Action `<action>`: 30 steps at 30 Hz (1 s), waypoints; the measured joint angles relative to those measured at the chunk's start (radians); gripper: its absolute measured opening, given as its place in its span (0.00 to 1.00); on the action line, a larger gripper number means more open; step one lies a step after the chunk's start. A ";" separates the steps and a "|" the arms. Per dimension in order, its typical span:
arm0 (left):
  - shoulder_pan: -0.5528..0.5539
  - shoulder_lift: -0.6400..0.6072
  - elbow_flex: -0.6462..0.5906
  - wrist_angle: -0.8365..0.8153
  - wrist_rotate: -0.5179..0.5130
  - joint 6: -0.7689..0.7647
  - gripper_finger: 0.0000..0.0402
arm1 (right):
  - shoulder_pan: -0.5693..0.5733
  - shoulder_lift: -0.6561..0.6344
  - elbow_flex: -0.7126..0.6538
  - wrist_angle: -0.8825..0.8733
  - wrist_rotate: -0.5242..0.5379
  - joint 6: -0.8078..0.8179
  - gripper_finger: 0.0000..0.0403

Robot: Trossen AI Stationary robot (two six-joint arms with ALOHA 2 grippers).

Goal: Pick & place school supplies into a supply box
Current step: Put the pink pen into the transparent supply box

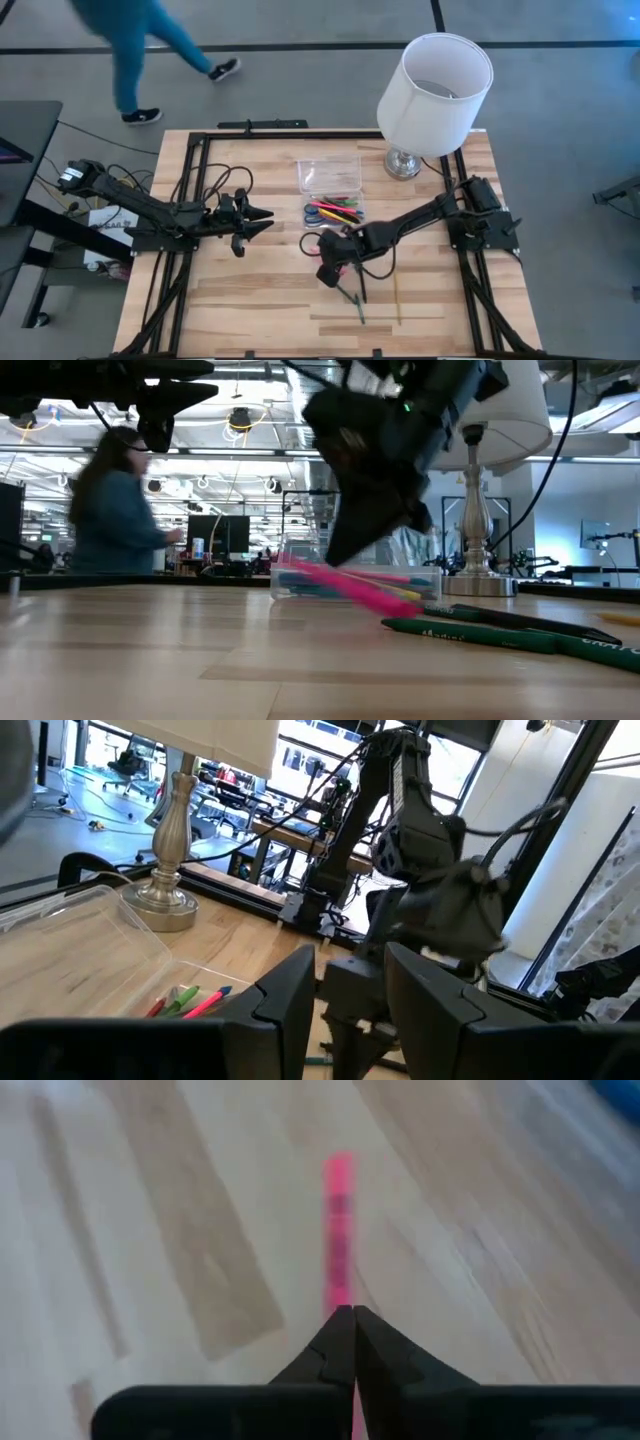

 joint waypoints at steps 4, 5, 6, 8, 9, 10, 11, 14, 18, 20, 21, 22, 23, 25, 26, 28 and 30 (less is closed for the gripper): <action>0.000 0.000 0.000 0.001 0.000 -0.003 0.29 | -0.020 -0.001 0.066 -0.062 0.002 -0.085 0.01; 0.000 0.000 0.000 0.001 0.000 -0.004 0.29 | -0.028 -0.001 0.084 -0.086 0.009 -0.104 0.01; 0.000 0.000 0.000 0.001 0.000 -0.004 0.29 | -0.037 -0.001 0.102 -0.108 0.017 -0.120 0.01; 0.000 0.000 0.000 0.001 0.000 -0.004 0.29 | -0.059 -0.002 0.135 -0.156 0.019 -0.153 0.01; 0.000 0.000 0.000 0.002 0.000 -0.004 0.29 | -0.068 -0.002 0.147 -0.171 0.010 -0.170 0.01; 0.000 0.000 0.000 0.002 0.000 -0.004 0.29 | -0.077 -0.002 0.154 -0.175 -0.009 -0.192 0.01; 0.000 0.000 0.000 0.002 0.000 -0.004 0.29 | -0.084 -0.002 0.159 -0.173 -0.035 -0.215 0.00; 0.000 0.000 0.000 0.002 0.001 -0.008 0.29 | -0.078 -0.003 0.164 -0.128 -0.171 -0.320 0.00; 0.000 0.000 0.000 0.002 0.001 -0.009 0.29 | -0.014 0.008 0.166 -0.080 -0.266 -0.467 0.00; 0.000 0.000 0.000 0.001 0.001 -0.009 0.29 | 0.022 0.023 0.166 -0.085 -0.231 -0.530 0.00; 0.000 0.000 0.000 0.000 0.001 -0.009 0.29 | 0.039 0.030 0.166 -0.082 -0.204 -0.558 0.00; 0.000 0.000 0.000 -0.001 0.001 -0.009 0.29 | 0.054 0.042 0.166 -0.062 -0.179 -0.579 0.00; 0.000 0.000 0.000 -0.003 0.001 -0.009 0.29 | 0.064 0.052 0.166 -0.031 -0.157 -0.591 0.00; 0.000 0.000 0.000 -0.015 0.001 -0.009 0.29 | 0.077 0.056 0.164 -0.011 -0.136 -0.595 0.01; 0.000 0.000 0.000 -0.022 0.001 -0.009 0.29 | 0.078 0.058 0.164 0.023 -0.137 -0.594 0.03; 0.000 0.000 0.000 -0.029 0.000 -0.009 0.29 | 0.076 0.074 0.171 0.080 -0.132 -0.579 0.07; 0.000 0.000 0.000 -0.033 -0.003 -0.009 0.29 | 0.070 0.084 0.164 0.062 -0.116 -0.558 0.13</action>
